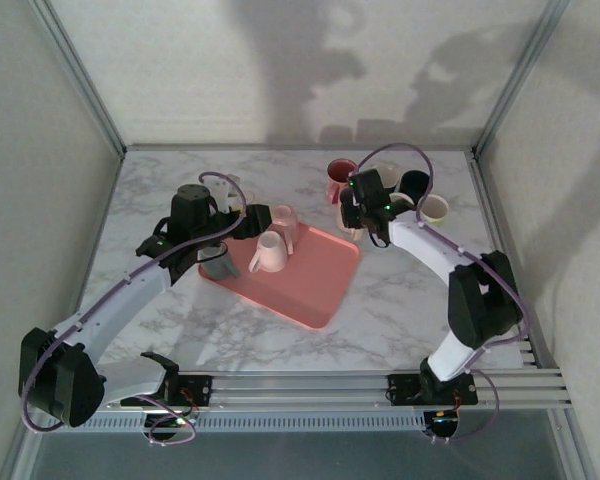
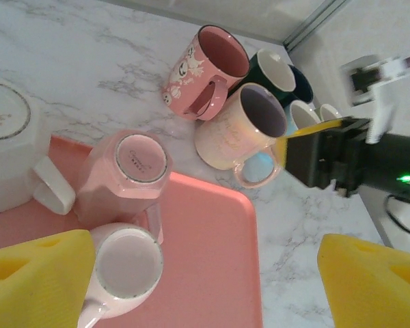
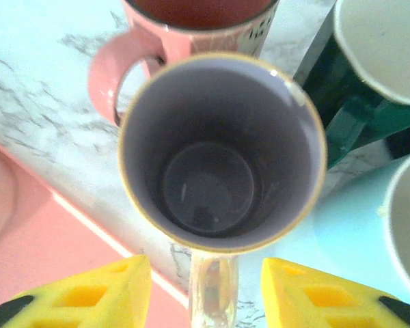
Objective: Turn the mug right side up
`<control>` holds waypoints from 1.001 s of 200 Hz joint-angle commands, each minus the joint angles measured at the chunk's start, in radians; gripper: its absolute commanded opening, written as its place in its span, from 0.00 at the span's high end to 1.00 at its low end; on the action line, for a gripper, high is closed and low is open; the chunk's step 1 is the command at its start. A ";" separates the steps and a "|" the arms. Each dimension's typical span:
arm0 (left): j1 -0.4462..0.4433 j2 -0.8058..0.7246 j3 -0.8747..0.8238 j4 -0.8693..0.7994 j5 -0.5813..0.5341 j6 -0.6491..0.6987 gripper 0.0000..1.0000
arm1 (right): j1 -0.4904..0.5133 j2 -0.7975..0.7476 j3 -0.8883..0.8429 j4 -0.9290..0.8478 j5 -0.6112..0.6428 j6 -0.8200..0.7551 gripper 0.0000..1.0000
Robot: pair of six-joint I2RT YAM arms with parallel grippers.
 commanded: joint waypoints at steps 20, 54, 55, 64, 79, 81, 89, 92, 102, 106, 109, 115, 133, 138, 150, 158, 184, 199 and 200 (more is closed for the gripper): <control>0.006 -0.034 0.046 -0.104 -0.081 0.072 0.16 | -0.004 -0.134 0.011 -0.070 -0.101 0.024 0.49; 0.006 -0.050 0.063 -0.197 -0.123 0.070 0.17 | -0.005 -0.205 0.015 -0.162 -0.208 0.037 0.49; 0.006 -0.050 0.063 -0.202 -0.123 0.070 0.17 | -0.006 -0.206 0.016 -0.166 -0.211 0.038 0.49; 0.006 -0.055 0.062 -0.223 -0.135 0.056 0.18 | -0.006 -0.219 0.022 -0.197 -0.234 0.053 0.49; 0.006 -0.063 0.058 -0.260 -0.161 0.022 0.21 | -0.010 -0.237 0.031 -0.251 -0.260 0.093 0.50; 0.006 -0.063 0.057 -0.264 -0.163 0.020 0.22 | -0.011 -0.240 0.031 -0.257 -0.266 0.097 0.50; 0.005 -0.067 0.054 -0.279 -0.169 0.017 0.23 | -0.010 -0.253 0.026 -0.270 -0.281 0.106 0.50; 0.004 -0.068 0.051 -0.284 -0.171 0.018 0.24 | -0.010 -0.261 0.023 -0.273 -0.285 0.109 0.50; -0.002 -0.073 0.042 -0.302 -0.180 0.039 0.27 | -0.012 -0.284 0.004 -0.269 -0.306 0.111 0.51; -0.006 -0.074 0.039 -0.310 -0.188 0.055 0.28 | -0.012 -0.292 -0.006 -0.264 -0.318 0.109 0.51; -0.008 -0.074 0.037 -0.317 -0.193 0.067 0.29 | -0.013 -0.300 -0.009 -0.264 -0.329 0.106 0.51; -0.015 -0.074 0.035 -0.332 -0.200 0.105 0.31 | -0.015 -0.312 -0.021 -0.261 -0.348 0.100 0.51; -0.037 -0.074 0.028 -0.360 -0.203 0.243 0.34 | -0.022 -0.330 -0.032 -0.268 -0.399 0.079 0.51; -0.041 -0.075 0.022 -0.359 -0.205 0.286 0.35 | -0.025 -0.331 -0.031 -0.272 -0.408 0.075 0.50; -0.050 -0.076 0.002 -0.352 -0.213 0.373 0.35 | -0.027 -0.330 -0.030 -0.274 -0.428 0.068 0.50; -0.052 -0.067 -0.005 -0.351 -0.212 0.423 0.35 | -0.027 -0.329 -0.029 -0.275 -0.436 0.068 0.50; -0.059 -0.011 -0.003 -0.371 -0.182 0.544 0.35 | -0.029 -0.335 -0.032 -0.272 -0.446 0.072 0.50; -0.061 0.021 0.001 -0.387 -0.186 0.594 0.34 | -0.031 -0.341 -0.041 -0.261 -0.458 0.070 0.50; -0.061 0.024 0.002 -0.387 -0.186 0.598 0.34 | -0.032 -0.340 -0.042 -0.259 -0.460 0.070 0.50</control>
